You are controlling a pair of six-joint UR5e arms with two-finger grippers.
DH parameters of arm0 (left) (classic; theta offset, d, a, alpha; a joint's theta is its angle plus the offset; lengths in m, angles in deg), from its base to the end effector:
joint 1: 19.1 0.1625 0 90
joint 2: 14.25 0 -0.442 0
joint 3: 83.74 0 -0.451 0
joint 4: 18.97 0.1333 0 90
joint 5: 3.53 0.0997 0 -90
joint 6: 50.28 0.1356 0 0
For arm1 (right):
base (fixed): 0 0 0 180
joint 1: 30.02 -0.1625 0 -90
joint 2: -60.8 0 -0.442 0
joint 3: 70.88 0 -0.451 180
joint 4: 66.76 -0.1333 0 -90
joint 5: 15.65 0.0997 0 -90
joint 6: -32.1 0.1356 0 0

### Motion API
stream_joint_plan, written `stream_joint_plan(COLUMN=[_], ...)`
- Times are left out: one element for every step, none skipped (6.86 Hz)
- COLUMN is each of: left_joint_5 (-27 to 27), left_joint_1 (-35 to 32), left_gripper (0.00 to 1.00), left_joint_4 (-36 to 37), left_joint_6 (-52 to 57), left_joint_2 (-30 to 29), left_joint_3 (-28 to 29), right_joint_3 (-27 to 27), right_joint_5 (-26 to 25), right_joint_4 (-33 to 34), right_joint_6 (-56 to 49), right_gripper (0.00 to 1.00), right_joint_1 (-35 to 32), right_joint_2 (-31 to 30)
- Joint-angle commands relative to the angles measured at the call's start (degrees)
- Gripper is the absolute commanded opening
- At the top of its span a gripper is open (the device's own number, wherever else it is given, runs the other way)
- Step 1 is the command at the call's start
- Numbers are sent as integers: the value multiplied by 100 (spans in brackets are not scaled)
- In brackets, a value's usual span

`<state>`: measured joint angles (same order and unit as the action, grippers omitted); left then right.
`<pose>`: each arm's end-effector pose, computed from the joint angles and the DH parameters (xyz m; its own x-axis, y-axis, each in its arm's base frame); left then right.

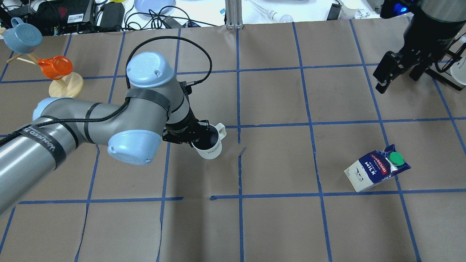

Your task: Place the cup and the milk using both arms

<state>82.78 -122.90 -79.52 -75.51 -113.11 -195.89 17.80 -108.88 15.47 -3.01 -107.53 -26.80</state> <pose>-0.2693 -0.5008 0.2289 -0.9787 -0.2000 0.0466 -0.1976 0.9789 0.0520 0.0044 -0.5613 0.4465 -0.9219 -0.3851 -0.0429 -0.3869 0.9085 0.1579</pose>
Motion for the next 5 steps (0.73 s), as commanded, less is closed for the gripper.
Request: stream_joint_plan(left_joint_5=[52, 52, 87, 70, 78], left_joint_1=[-596, -815, -913, -931, -931], left_gripper=[0, 1, 5, 10, 58], left_joint_4=[412, 473, 483, 492, 518], left_joint_6=[-647, -936, -992, -983, -914], left_joint_2=[-351, -439, -492, -493, -476], left_joint_3=[-53, -62, -79, -71, -62], right_joint_3=[700, 1095, 1343, 1502, 1677], right_joint_5=[-316, -588, -599, -591, -582], right_joint_4=[-23, -15, -15, 3, 12], right_joint_6=[-382, -434, -444, -435, -435], right_gripper=[98, 98, 96, 95, 95], right_joint_1=[7, 7, 51, 103, 174], right_joint_2=[-291, -423, -494, -504, -504])
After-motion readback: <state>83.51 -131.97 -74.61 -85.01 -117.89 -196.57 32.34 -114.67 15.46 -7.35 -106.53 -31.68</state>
